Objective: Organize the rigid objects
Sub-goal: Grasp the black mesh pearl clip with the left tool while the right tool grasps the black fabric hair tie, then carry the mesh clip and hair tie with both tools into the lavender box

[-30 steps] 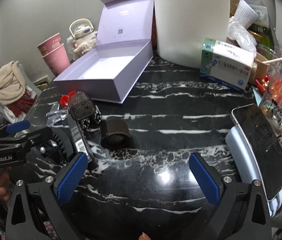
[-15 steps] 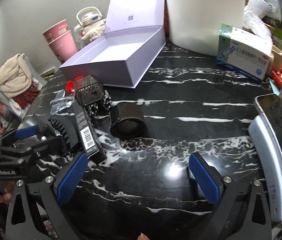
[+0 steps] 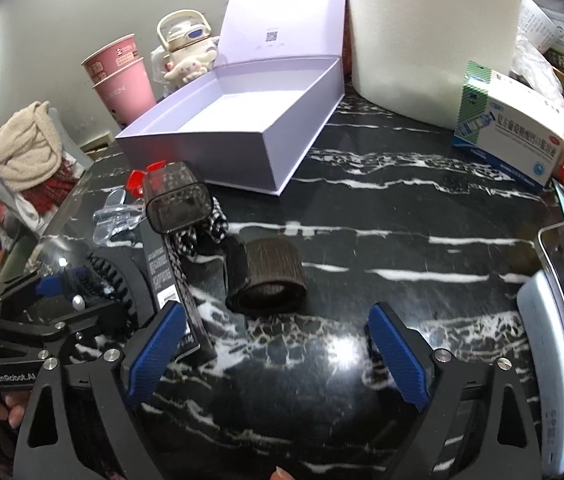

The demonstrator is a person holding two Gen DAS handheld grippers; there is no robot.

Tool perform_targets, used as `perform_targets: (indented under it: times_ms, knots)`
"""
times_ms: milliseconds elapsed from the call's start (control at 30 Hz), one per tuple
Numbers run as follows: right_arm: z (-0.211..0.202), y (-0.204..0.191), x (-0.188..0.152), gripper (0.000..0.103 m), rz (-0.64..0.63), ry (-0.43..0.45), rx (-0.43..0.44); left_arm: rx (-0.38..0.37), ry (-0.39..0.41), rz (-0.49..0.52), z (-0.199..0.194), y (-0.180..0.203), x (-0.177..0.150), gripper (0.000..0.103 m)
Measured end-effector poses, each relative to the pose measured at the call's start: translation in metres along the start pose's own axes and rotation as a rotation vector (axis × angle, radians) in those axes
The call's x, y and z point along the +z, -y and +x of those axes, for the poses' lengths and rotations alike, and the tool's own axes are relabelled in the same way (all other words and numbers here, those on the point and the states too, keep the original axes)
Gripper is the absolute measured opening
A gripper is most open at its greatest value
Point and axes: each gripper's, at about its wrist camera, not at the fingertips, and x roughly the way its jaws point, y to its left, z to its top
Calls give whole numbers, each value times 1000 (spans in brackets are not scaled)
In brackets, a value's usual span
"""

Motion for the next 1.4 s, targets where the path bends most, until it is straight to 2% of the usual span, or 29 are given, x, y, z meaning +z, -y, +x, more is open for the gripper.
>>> perform_targets:
  times_ms: [133, 267, 367, 600, 667, 700, 733, 933, 1400]
  knots:
    - [7, 0, 6, 89, 0, -4, 7, 5, -2, 23, -1, -2, 0, 68]
    - [13, -2, 11, 85, -4, -10, 26, 13, 5, 28, -3, -6, -1, 54]
    - [18, -4, 13, 80, -7, -32, 42, 12, 7, 46, -3, -8, -1, 46]
    - [18, -6, 12, 67, -27, -28, 28, 30, 12, 81, -4, -5, -2, 43]
    - [19, -6, 12, 60, -32, -28, 15, 33, 11, 80, -3, -5, -1, 43]
    - [19, -6, 12, 54, -32, -27, 12, 31, 11, 78, -3, -5, -1, 43]
    - [18, -5, 12, 43, -28, -25, 11, 30, 11, 76, -3, -5, -1, 42]
    - [14, -1, 9, 43, -5, -21, 54, 30, 12, 58, -4, -9, -1, 42]
    - [-9, -3, -3, 43, 5, 25, 50, 37, 69, 58, -23, -2, -1, 38]
